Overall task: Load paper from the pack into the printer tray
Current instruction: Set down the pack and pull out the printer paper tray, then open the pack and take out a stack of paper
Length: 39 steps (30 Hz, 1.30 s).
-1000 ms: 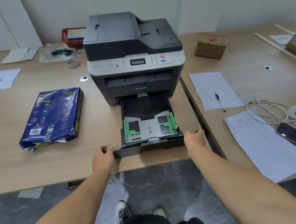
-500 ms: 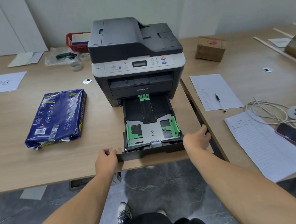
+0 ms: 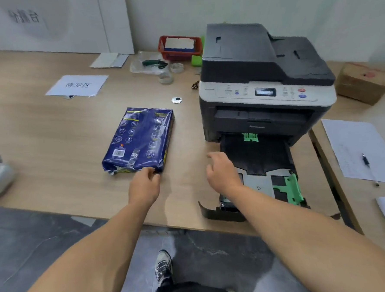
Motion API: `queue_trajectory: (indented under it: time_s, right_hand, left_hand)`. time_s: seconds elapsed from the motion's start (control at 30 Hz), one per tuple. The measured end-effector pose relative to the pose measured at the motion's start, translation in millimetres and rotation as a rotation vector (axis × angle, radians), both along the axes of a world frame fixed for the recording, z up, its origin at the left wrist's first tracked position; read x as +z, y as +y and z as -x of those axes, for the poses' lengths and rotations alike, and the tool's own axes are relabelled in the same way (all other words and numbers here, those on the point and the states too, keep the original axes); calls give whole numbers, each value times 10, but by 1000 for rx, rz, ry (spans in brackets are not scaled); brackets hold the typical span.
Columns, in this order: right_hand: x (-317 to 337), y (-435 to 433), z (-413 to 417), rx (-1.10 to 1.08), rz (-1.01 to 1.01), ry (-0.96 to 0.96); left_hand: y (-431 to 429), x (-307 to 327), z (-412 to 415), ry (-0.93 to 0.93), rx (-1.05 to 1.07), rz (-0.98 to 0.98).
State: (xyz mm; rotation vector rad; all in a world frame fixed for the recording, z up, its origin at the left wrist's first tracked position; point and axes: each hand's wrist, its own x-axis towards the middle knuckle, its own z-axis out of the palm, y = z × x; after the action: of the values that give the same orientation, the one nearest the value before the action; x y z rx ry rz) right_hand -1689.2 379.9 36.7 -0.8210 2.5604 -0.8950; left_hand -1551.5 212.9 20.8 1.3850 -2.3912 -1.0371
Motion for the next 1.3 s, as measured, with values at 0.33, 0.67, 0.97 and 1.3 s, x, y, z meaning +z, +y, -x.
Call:
queue_trajectory:
  time_s: [0.33, 0.67, 0.97, 1.3]
  right_hand:
    - [-280, -1664, -107, 75, -103, -62]
    - [-371, -2216, -158, 18, -198, -149]
    - [-476, -2279, -48, 130, -316, -47]
    - [-606, -2393, -121, 293, -474, 12]
  left_hand:
    - [-1626, -210, 40, -102, -68, -2]
    - [-2076, -639, 605, -291, -377, -19]
    - [-2168, -630, 697, -243, -344, -55]
    - [-2309, -494, 419, -178, -397, -202]
